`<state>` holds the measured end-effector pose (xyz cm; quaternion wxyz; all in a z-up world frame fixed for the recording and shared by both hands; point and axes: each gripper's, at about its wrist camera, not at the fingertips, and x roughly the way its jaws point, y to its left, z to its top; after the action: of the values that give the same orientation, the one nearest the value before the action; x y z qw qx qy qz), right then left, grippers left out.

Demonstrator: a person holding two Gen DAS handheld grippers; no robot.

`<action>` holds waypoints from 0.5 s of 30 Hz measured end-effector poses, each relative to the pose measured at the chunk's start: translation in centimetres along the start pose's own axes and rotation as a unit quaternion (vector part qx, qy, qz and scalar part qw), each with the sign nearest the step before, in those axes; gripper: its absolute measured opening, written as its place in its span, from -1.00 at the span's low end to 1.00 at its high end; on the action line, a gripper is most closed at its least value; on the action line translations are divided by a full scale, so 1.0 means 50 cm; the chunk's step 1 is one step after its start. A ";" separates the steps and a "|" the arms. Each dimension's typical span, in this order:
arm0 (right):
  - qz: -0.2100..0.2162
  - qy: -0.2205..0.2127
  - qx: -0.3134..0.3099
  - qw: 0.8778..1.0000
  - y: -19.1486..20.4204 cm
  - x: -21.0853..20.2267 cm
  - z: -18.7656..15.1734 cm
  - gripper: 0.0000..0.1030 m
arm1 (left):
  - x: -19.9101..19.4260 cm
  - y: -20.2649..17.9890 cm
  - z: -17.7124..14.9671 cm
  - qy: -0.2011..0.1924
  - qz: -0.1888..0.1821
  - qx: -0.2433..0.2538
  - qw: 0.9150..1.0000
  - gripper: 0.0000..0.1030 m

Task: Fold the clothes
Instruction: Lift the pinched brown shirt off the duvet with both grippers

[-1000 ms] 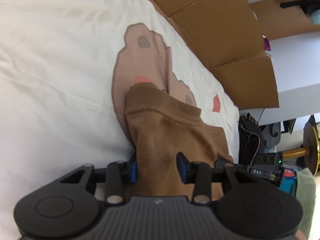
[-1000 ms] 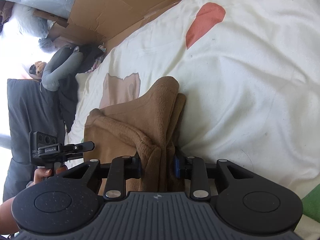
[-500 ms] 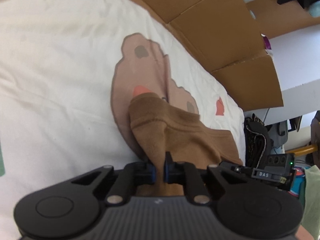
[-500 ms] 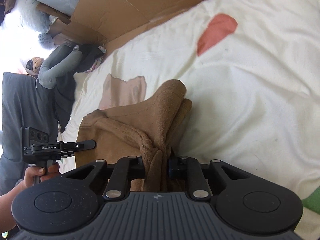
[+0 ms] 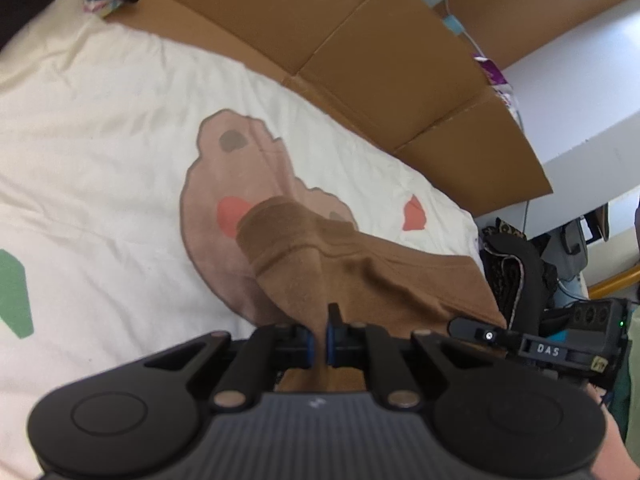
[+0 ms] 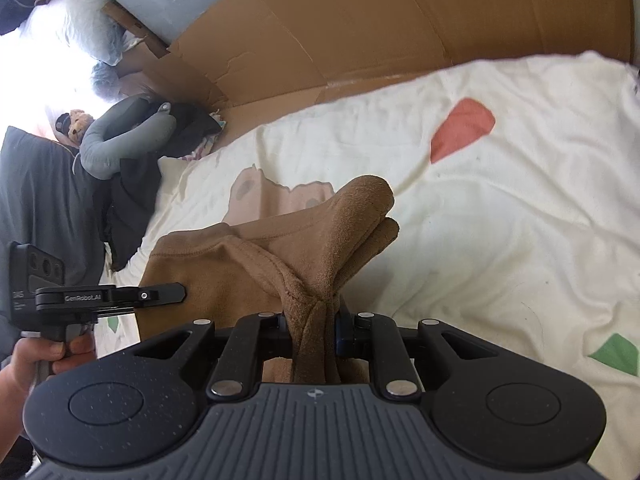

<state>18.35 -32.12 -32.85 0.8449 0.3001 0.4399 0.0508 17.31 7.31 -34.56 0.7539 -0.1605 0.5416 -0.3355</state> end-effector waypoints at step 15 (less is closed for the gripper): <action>-0.046 -0.036 -0.022 0.998 0.100 -0.095 -0.024 -0.72 | -0.097 -0.080 -0.038 -0.028 0.014 0.023 0.999 -0.89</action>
<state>15.44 -29.14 -27.22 0.8683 0.2622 0.4210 0.0107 13.31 7.94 -29.41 0.7769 -0.1447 0.5144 -0.3330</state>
